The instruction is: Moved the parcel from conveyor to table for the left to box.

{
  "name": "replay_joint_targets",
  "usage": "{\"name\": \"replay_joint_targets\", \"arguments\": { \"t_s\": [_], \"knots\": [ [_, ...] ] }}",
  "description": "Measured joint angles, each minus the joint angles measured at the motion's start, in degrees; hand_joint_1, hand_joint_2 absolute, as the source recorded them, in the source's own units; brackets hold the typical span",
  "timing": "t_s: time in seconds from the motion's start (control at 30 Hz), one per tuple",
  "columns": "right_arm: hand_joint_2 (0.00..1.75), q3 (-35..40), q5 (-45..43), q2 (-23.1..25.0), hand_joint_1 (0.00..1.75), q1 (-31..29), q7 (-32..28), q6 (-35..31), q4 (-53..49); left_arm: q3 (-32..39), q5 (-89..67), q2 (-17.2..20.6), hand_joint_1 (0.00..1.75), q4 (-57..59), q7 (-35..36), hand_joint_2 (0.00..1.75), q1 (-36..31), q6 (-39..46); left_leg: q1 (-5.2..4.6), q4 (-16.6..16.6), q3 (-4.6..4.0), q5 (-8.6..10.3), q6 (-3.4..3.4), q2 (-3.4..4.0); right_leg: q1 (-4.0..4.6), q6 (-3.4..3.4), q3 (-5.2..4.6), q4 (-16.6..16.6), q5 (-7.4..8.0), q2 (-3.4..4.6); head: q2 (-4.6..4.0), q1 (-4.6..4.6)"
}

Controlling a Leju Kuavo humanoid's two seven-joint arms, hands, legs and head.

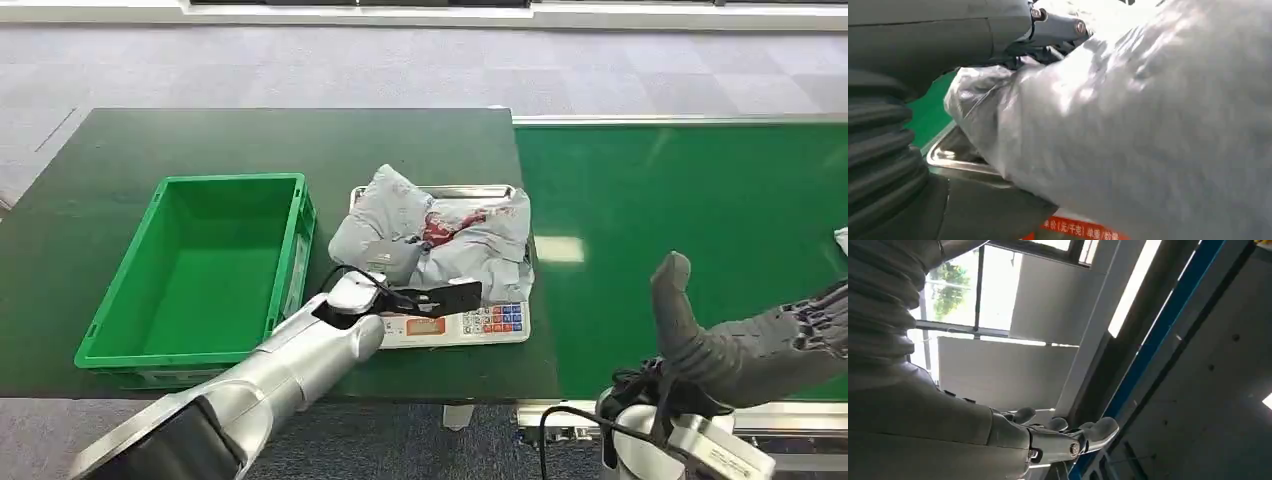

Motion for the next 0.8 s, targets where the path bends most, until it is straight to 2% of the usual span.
{"name": "replay_joint_targets", "arguments": {
  "t_s": [0.13,0.33,0.6,0.8],
  "knots": [
    [1.75,0.7,-0.3,0.5,0.0,0.3,0.0,0.0,-0.8,-0.5,-0.4,-0.2,1.75,0.2,0.6,1.75,0.1,2.4,0.0,0.0,0.15,0.03,0.01,0.02,0.01,0.0,0.21,0.0,0.03,0.0,0.0,0.0],
    [1.75,1.5,-0.2,0.8,0.0,0.2,0.0,0.1,-0.8,-0.5,0.7,-0.2,1.75,0.7,-1.4,1.75,0.7,11.1,0.0,0.0,0.14,0.29,-0.02,0.05,0.08,-0.12,0.14,0.0,0.23,0.0,0.0,0.0],
    [1.75,1.6,-0.6,0.9,0.0,0.0,0.0,0.1,0.5,1.9,5.0,0.0,1.75,1.0,-7.1,1.75,0.6,14.6,0.0,0.0,-0.04,0.34,-0.03,-0.01,0.07,-0.11,-0.01,0.0,0.22,-0.02,0.0,0.0],
    [1.75,1.6,-0.6,0.9,0.0,-0.1,0.0,0.1,1.5,2.9,5.6,0.1,1.75,1.0,-7.9,1.75,-0.2,14.8,0.0,0.0,-0.29,0.34,-0.03,-0.03,0.06,-0.11,-0.26,0.0,0.22,-0.02,0.0,0.0]
  ]
}}
